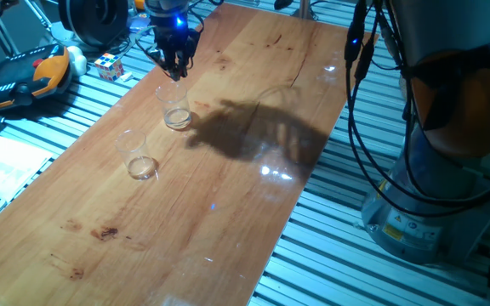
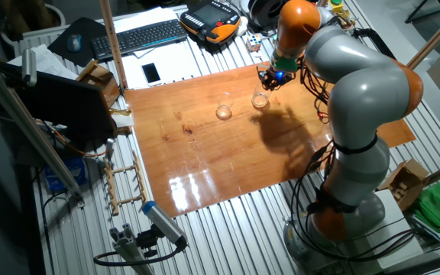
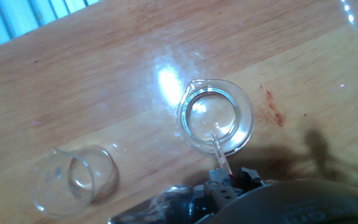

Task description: Transfer liquid using a dropper

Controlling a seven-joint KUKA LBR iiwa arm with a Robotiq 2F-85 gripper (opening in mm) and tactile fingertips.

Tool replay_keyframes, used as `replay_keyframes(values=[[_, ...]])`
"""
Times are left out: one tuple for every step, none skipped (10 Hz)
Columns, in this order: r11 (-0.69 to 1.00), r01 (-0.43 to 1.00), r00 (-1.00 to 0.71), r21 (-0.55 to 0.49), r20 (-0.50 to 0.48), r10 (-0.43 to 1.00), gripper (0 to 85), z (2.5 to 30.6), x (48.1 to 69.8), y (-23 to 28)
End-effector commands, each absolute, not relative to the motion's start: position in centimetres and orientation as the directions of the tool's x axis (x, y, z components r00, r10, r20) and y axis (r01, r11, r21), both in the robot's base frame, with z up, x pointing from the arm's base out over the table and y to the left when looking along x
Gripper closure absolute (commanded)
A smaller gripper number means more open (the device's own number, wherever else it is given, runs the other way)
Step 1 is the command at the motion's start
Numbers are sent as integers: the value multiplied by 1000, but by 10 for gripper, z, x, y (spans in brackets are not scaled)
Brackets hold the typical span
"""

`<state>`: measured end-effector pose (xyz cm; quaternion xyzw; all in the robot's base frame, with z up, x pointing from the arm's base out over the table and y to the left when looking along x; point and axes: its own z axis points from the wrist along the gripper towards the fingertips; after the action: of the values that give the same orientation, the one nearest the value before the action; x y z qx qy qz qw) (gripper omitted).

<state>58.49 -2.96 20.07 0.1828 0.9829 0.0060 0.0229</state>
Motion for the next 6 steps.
replay_keyframes(values=[[934, 357, -933, 18, -48, 358, 673, 204, 584, -29], [935, 354, -933, 16, -55, 355, 673, 209, 582, -28], [935, 354, -933, 16, -60, 355, 673, 213, 581, -27], [935, 353, -934, 17, -61, 353, 673, 218, 580, -27], [935, 353, -933, 19, -62, 353, 677, 222, 579, -26], [936, 350, -934, 22, -63, 351, 677, 226, 578, -25]])
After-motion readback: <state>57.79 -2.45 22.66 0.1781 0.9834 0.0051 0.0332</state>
